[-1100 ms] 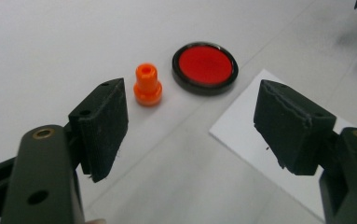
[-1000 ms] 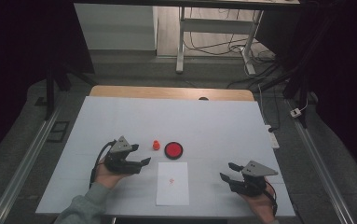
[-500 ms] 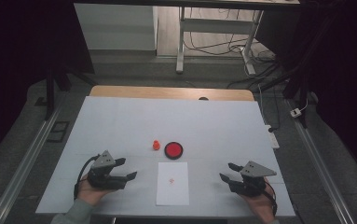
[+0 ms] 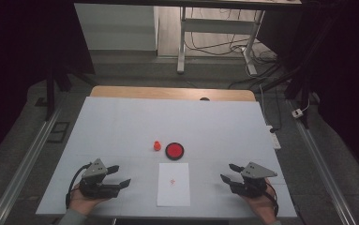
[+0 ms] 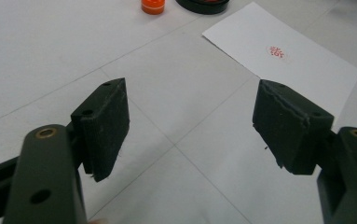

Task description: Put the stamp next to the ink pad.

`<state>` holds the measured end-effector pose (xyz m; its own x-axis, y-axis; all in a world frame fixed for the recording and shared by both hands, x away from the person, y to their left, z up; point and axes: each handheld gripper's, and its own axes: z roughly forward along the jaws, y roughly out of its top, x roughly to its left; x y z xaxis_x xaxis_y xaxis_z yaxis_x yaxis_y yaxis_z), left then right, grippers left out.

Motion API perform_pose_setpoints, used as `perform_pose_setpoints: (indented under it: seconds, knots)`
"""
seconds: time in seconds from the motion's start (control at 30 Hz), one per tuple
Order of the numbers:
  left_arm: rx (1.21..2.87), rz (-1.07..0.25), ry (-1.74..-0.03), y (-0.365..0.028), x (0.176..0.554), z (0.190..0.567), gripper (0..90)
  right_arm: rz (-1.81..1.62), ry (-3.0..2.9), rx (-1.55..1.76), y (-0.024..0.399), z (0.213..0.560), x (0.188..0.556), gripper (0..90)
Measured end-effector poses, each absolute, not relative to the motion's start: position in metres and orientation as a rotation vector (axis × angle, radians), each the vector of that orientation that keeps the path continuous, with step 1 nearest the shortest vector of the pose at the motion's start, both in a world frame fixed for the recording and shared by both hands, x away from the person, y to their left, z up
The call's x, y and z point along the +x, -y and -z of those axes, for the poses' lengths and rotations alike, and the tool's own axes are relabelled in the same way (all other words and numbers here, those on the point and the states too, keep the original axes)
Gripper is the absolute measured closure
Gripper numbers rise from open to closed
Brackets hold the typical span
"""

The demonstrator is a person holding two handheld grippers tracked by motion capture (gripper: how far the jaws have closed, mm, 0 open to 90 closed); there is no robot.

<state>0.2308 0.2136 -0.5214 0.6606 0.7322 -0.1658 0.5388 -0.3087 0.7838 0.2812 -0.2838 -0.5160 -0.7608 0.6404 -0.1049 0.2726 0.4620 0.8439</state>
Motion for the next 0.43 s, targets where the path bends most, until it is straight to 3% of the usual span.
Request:
perform_pose_setpoints:
  seconds: [0.43]
  knots:
    - [1.991, -0.272, -0.997, -0.2168, 0.2320, 0.5218, 27.5, -1.217, -2.303, 0.757, 0.2833, 0.5159, 0.2806, 44.6]
